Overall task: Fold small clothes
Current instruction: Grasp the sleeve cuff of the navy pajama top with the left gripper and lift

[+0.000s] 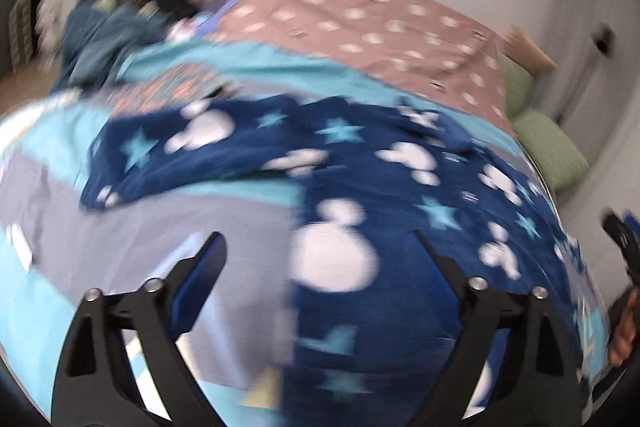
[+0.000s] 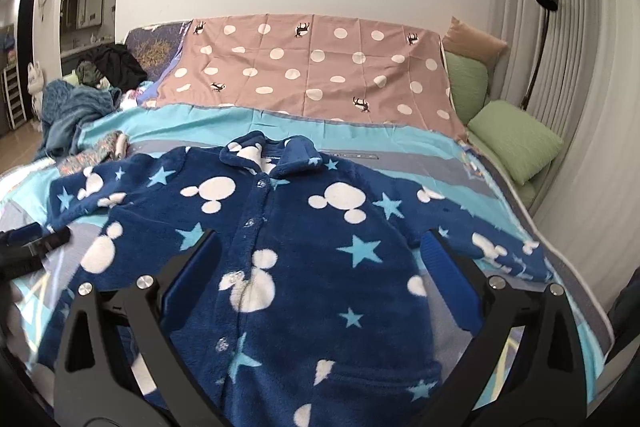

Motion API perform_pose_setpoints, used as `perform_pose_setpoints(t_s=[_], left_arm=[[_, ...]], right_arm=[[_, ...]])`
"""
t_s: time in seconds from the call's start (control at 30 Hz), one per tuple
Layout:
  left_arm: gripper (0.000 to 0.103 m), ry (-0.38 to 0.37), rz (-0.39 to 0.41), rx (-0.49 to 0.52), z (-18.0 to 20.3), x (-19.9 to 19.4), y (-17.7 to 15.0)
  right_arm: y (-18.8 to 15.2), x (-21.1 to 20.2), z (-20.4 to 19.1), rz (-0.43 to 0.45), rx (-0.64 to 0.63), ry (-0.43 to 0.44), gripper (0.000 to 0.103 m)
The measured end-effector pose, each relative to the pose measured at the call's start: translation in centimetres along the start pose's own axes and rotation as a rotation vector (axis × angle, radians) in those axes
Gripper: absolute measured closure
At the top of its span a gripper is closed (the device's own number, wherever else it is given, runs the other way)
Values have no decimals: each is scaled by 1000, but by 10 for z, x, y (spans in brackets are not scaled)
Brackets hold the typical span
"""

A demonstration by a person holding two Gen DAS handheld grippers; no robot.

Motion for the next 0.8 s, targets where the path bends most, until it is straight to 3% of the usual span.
perform_pose_setpoints(t_s=[0.1, 0.2, 0.3, 0.57, 0.73, 0.8], left_arm=[[28, 11, -15, -135, -54, 3, 1], [47, -83, -21, -393, -120, 13, 2], [49, -134, 16, -632, -186, 28, 3], [48, -106, 53, -913, -275, 72, 4], [49, -95, 139, -1005, -307, 89, 11], [71, -110, 171, -1009, -312, 92, 15]], right_arm=[[-5, 7, -8, -25, -13, 5, 2], [-8, 15, -17, -53, -21, 10, 2], [-10, 20, -27, -65, -47, 15, 2], [-5, 32, -46, -74, -108, -5, 2], [-2, 40, -54, -81, -118, -7, 2], [-2, 43, -59, -82, -124, -2, 2]])
Point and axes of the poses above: each gripper's, at about its wrist camera, not at the fingertips, and x roughly the way its jaws point, z to its right, y to its top, the point moved 6 cm from there along x, roughly the way its jaws point, and after that the axes turned 10 degrees about -y, right-handed, at the moved point
